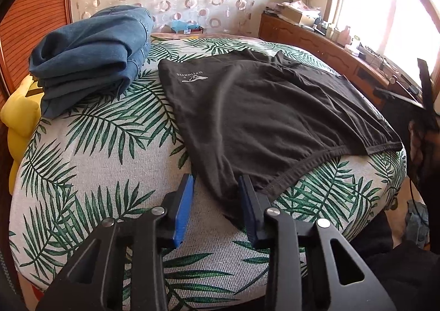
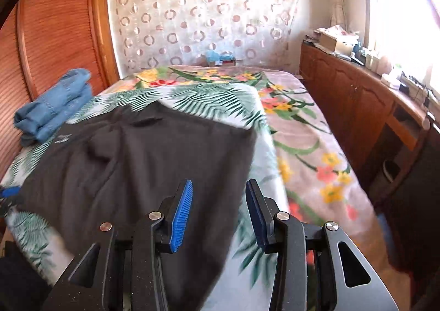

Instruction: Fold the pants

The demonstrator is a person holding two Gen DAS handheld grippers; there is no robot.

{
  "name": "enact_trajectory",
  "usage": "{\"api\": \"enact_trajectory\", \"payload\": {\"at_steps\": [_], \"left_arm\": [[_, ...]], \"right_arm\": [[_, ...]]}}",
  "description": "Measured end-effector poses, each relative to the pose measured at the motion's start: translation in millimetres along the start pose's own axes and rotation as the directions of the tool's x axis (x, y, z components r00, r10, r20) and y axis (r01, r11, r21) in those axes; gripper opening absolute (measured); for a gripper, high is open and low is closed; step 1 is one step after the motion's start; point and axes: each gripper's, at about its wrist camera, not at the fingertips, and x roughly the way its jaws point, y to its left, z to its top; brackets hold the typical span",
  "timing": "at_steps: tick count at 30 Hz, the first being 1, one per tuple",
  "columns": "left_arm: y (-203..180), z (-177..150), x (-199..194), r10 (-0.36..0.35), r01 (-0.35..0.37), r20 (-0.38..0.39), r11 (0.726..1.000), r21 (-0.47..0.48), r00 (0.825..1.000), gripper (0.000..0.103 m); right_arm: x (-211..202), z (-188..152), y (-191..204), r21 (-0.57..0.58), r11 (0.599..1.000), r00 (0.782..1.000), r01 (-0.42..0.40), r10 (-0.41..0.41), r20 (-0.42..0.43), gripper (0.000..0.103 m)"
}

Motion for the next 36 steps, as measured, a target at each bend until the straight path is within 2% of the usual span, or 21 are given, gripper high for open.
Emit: {"api": "enact_trajectory", "payload": {"at_steps": [3,7,8,13,16,18,20,22,29,30,34,36], "left_arm": [[1,0,0,-0.003,0.003,0.001,1.0,-0.001,1.0,0.035],[1,0,0,-0.004,0.004,0.002,1.0,0.0,1.0,0.035],[1,0,0,-0.005,0.005,0.002,1.0,-0.001,1.0,0.035],[1,0,1,-0.004,0.004,0.002,1.0,0.005,1.0,0.035],[1,0,1,-0.005,0.005,0.003,1.0,0.006,1.0,0.035],[1,0,1,-0.005,0.005,0.003,1.0,0.006,1.0,0.035],[1,0,1,-0.006,0.005,0.002,1.0,0.007,1.0,0.035],[1,0,1,-0.005,0.005,0.002,1.0,0.008,1.0,0.035],[1,0,2,-0.009,0.009,0.0,1.0,0.001,1.0,0.036],[1,0,2,-0.011,0.011,0.0,1.0,-0.001,1.0,0.037],[0,1,2,-0.014,0.014,-0.001,1.0,-0.001,1.0,0.04],[-1,1,3,-0.01,0.01,0.0,1.0,0.001,1.0,0.041]], "right_arm": [[28,20,-9,-0.01,1.0,0.999,0.015,-0.015,-0.031,0.042],[69,37,-21,0.028,0.999,0.995,-0.023,0.026,-0.099,0.042],[78,41,-25,0.04,0.999,0.994,-0.022,0.026,-0.109,0.037],[107,59,-39,0.105,0.994,0.989,-0.032,0.046,-0.137,0.03],[112,58,-38,0.083,0.996,0.985,-0.021,0.035,-0.168,0.02],[111,58,-39,0.071,0.997,0.985,-0.023,0.035,-0.169,0.009],[110,62,-43,0.068,0.998,0.987,-0.01,0.021,-0.16,0.004],[104,65,-46,0.055,0.998,0.991,0.029,-0.021,-0.133,0.004],[92,62,-44,0.064,0.996,0.992,0.059,-0.051,-0.115,0.004],[87,62,-43,0.066,0.996,0.993,0.061,-0.053,-0.109,0.008],[66,55,-34,0.06,0.998,0.997,0.016,-0.011,-0.08,0.01],[53,44,-24,0.046,0.999,0.998,-0.011,0.014,-0.065,0.016]]}}
